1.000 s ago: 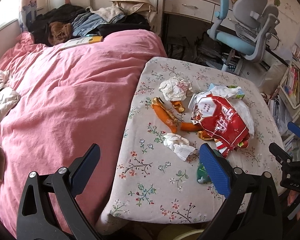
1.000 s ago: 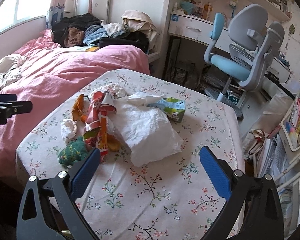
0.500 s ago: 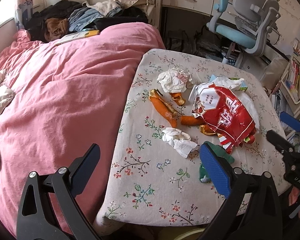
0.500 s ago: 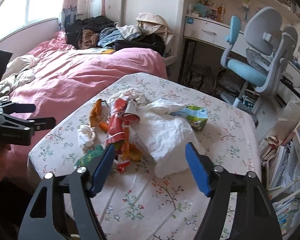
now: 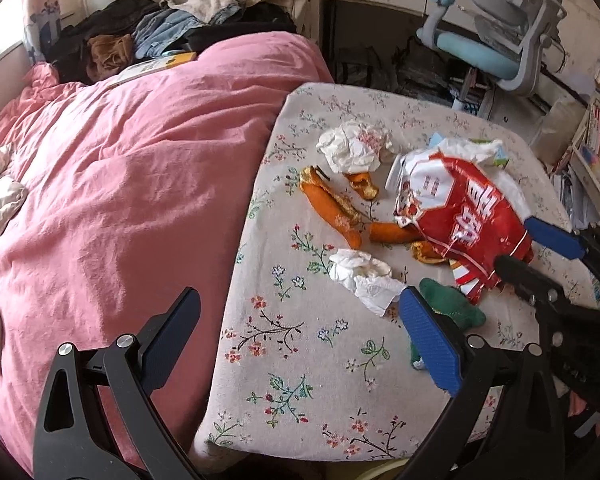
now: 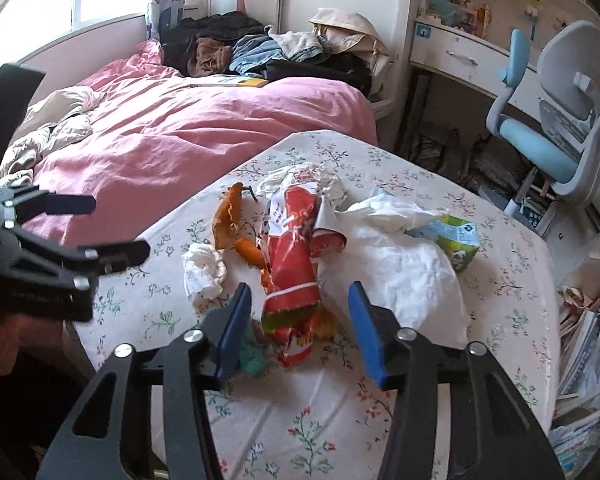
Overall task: Collect trash
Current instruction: 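Grasp the red snack bag with the right gripper and carry it over the yellow bin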
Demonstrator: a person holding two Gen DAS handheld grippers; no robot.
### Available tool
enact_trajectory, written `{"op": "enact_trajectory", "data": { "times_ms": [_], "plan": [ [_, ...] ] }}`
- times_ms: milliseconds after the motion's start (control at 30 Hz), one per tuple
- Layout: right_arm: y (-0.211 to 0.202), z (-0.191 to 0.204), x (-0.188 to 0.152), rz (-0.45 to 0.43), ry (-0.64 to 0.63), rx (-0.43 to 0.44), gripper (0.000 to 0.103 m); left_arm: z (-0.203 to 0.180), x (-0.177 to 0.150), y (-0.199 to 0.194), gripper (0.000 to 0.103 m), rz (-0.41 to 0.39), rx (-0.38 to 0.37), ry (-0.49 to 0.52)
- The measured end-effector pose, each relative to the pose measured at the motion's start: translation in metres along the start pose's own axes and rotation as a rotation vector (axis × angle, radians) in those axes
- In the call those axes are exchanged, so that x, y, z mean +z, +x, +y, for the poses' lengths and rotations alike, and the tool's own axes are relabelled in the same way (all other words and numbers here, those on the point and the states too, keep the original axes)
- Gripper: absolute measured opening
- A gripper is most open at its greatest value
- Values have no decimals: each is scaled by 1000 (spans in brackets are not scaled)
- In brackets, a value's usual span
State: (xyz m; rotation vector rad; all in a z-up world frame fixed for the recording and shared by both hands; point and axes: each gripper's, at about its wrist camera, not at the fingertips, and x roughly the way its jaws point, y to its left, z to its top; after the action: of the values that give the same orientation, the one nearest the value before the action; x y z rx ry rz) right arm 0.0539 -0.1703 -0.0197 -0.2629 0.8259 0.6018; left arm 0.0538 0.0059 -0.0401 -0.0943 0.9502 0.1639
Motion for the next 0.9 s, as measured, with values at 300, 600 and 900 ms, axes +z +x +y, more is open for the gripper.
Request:
{"op": "enact_trajectory", "data": {
  "times_ms": [300,600,900],
  "plan": [
    [-24,-29,11,-89,160,137,13,-25,-7,13,96,37,-87,75],
    [-67,-67,7,-219,270,169,13,-98,-17,36,78,39,-86,276],
    [-87,-87,-10,-231,298,149,13,-113,-21,39,27,52,-196,273]
  ]
}}
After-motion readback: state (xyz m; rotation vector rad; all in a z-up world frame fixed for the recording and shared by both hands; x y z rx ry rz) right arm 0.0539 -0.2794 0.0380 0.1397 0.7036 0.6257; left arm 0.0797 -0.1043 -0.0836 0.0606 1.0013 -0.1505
